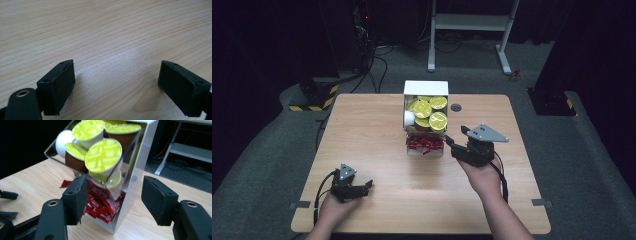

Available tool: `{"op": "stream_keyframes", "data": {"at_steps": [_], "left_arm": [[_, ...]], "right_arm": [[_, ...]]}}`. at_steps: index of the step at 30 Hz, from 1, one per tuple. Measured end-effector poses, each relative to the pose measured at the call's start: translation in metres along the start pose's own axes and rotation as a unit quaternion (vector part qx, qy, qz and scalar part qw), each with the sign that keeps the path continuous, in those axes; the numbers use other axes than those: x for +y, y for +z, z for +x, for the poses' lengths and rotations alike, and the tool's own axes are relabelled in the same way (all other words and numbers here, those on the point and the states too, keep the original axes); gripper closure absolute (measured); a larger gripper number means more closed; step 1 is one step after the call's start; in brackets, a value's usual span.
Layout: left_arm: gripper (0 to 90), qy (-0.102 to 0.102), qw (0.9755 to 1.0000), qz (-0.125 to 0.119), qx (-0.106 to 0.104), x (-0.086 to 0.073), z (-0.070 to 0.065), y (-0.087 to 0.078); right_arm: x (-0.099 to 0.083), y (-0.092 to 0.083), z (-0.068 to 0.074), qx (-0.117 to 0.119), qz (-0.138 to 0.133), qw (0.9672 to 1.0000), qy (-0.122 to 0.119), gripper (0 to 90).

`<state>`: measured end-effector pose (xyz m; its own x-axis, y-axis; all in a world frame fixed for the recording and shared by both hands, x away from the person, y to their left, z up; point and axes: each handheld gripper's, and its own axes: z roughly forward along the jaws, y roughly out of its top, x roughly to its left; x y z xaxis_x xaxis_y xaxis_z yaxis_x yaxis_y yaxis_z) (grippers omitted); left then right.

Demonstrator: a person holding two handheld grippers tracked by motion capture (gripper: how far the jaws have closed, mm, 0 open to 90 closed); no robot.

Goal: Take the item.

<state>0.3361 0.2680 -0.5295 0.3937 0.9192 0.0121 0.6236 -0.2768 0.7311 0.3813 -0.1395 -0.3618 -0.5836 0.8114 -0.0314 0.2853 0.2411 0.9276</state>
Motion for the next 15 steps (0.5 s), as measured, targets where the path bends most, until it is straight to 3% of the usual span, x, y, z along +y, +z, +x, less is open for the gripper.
{"op": "stream_keyframes", "data": {"at_steps": [15], "left_arm": [[14.4, 0.002, 1.0000, 0.000, 0.001, 0.000, 0.000, 0.000]], "right_arm": [[0.028, 0.017, 0.007, 0.009, -0.006, 0.9999, -0.008, 37.5]]}}
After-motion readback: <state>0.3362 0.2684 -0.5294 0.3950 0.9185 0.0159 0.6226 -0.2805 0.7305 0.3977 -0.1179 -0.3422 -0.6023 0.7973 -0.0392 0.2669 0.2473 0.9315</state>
